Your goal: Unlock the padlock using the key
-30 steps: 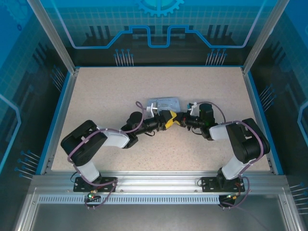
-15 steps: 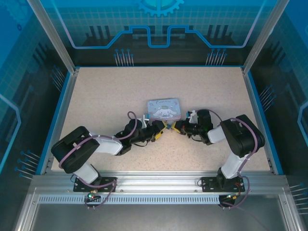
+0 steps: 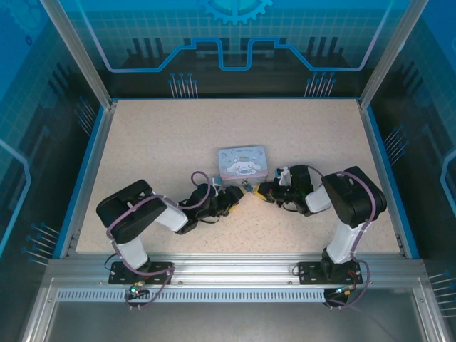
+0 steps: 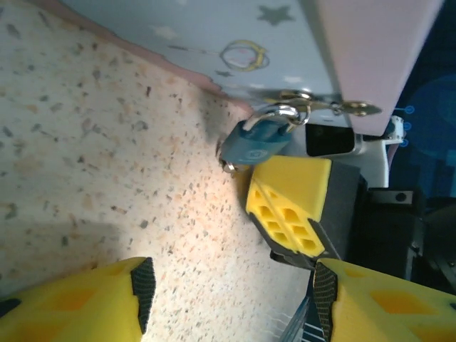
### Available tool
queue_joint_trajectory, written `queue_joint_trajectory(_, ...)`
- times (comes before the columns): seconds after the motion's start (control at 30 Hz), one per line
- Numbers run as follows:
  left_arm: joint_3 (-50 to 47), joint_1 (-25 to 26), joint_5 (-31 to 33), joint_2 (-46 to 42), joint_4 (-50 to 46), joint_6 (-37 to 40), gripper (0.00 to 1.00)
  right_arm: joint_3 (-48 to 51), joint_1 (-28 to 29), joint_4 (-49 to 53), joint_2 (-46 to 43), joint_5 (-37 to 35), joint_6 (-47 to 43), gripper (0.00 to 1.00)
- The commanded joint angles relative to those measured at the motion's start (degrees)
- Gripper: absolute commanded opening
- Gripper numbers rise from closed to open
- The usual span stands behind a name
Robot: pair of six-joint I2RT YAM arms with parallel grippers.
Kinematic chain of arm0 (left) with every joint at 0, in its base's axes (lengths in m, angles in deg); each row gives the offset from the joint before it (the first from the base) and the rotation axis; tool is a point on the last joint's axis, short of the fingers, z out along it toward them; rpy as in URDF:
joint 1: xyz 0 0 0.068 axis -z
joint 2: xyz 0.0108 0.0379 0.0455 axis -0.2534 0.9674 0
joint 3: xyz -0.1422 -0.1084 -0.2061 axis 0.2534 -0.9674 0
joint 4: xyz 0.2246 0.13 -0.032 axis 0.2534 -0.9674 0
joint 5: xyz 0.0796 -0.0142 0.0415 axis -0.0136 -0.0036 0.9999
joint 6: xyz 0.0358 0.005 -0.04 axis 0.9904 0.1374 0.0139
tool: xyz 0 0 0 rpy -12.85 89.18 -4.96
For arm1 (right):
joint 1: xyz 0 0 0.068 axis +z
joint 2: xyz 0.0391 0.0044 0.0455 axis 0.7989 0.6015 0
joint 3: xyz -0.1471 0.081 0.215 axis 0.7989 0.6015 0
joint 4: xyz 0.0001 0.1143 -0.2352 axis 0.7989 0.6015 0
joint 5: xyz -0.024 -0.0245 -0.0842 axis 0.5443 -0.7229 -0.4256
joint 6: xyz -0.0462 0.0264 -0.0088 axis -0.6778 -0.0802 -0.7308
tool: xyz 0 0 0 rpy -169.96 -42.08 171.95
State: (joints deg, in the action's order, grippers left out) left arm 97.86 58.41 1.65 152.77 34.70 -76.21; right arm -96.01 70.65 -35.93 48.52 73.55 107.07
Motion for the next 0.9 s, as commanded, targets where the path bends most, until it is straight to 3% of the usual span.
queue_joint_trajectory(0.0, -0.4, 0.3, 1.6, 2.0, 2.4, 2.9, 0.62, -0.5, 0.6, 5.2, -3.0, -1.3, -4.5, 0.09)
queue_joint_trajectory(0.17, 1.8, 0.2, 1.7, -0.7, -5.2, 10.9, 0.61, -1.9, 0.5, 17.5, -9.1, -4.5, -13.0, 0.25)
queue_joint_trajectory(0.3, 5.0, 0.4, 2.6, -3.2, -14.6, 18.8, 0.62, -3.0, 0.5, 21.3, -10.5, -5.3, -16.5, 0.36)
queue_joint_trajectory(0.53, 7.8, 0.4, 6.7, -3.9, -21.7, 26.5, 0.62, -5.3, 0.5, 21.3, -8.1, -4.8, -17.7, 0.35)
queue_joint_trajectory(0.77, 9.0, 0.3, 6.1, -1.0, -18.2, 27.9, 0.61, -6.8, 0.6, 19.1, -5.6, -3.5, -17.3, 0.3)
queue_joint_trajectory(0.87, 9.5, 0.2, 6.2, 0.2, -17.3, 27.6, 0.61, -7.4, 0.6, 17.9, -4.7, -2.6, -17.8, 0.32)
